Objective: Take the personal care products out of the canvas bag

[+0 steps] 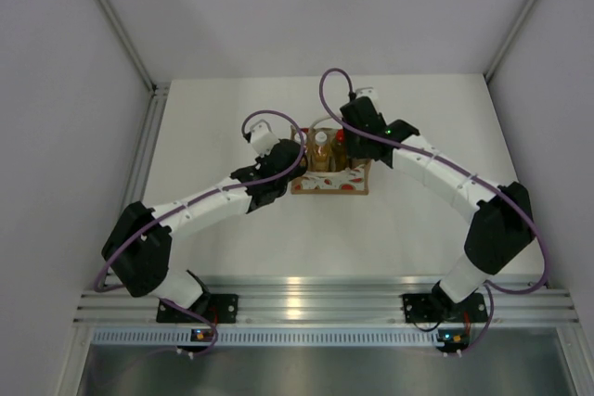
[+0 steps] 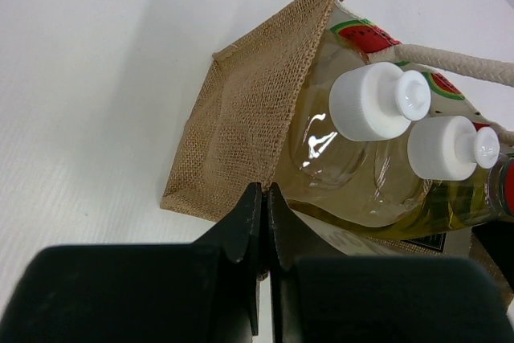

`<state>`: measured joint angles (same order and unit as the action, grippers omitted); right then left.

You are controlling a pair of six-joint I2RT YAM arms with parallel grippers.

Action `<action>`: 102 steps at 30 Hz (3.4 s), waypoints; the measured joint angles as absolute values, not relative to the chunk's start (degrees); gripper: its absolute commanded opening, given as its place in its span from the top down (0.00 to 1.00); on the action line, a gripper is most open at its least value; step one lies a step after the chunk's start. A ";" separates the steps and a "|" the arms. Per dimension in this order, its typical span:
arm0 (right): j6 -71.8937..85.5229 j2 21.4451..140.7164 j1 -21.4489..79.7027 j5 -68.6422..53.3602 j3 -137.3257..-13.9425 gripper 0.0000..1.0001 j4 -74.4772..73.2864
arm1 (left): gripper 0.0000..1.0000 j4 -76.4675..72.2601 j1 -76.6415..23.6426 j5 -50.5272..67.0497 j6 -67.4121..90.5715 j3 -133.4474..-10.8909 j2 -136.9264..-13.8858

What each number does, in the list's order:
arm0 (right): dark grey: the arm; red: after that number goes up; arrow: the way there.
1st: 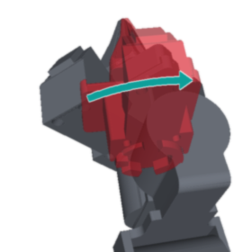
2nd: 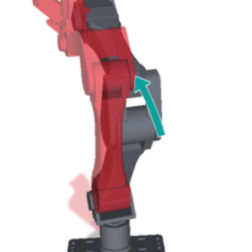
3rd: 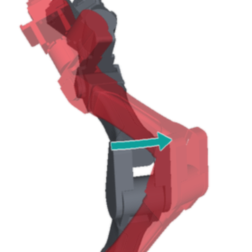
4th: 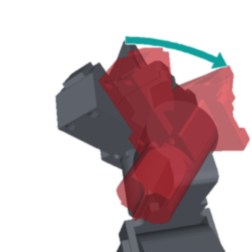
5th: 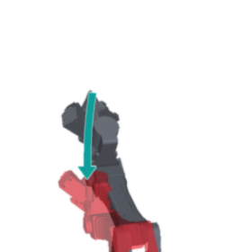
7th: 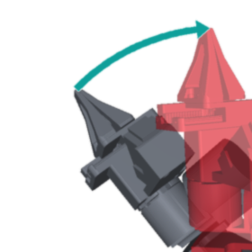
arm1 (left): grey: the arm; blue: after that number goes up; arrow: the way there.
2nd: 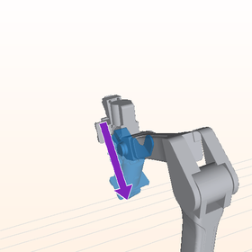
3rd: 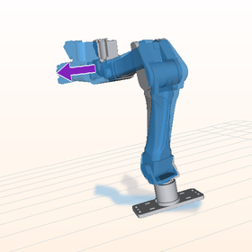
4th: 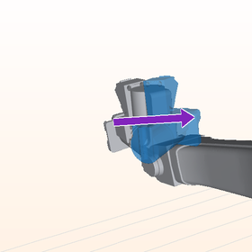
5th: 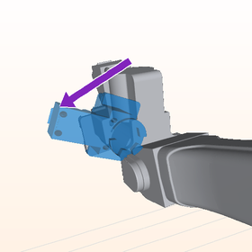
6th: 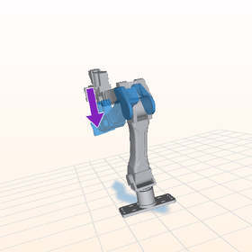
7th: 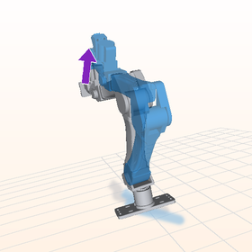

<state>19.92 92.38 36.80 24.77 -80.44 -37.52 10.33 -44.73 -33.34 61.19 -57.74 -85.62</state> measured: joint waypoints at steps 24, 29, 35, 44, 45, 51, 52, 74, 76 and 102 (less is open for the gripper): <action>19.09 85.10 36.91 25.61 -83.81 1.00 -38.83 | 1.00 10.39 -44.73 -33.47 62.06 -57.74 -85.62; 19.05 84.38 36.91 25.67 -84.40 1.00 -39.79 | 1.00 10.39 -44.73 -33.45 62.06 -57.74 -85.65; 18.59 82.39 36.45 25.89 -87.50 1.00 -41.28 | 1.00 10.39 -44.73 -33.32 62.06 -57.76 -85.65; 17.85 77.73 32.47 25.34 -89.38 1.00 -42.06 | 1.00 10.39 -44.73 -33.08 62.06 -57.76 -85.65; 17.61 77.36 31.68 25.36 -89.38 1.00 -42.26 | 1.00 10.39 -44.73 -33.04 62.06 -57.76 -85.65; 16.21 76.42 24.62 24.77 -89.36 1.00 -44.99 | 1.00 10.59 -44.73 -32.77 62.00 -58.00 -85.76; 15.99 76.42 23.33 24.34 -89.34 1.00 -45.30 | 1.00 10.63 -44.73 -32.69 61.91 -58.08 -85.78; 7.03 76.20 12.25 12.91 -56.58 1.00 -15.66 | 1.00 10.76 -44.73 -31.33 60.25 -58.41 -85.89; 7.07 76.29 12.23 12.95 -55.83 1.00 -13.13 | 1.00 10.74 -44.73 -31.16 60.07 -58.41 -85.89; 7.70 77.25 13.04 14.70 -56.18 0.28 -9.17 | 1.00 10.96 -44.73 -30.68 59.66 -58.83 -86.15</action>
<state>7.70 77.25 13.04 14.70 -56.18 -9.17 10.96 -44.73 -30.68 59.66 -58.83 -86.15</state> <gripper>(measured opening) 0.708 0.036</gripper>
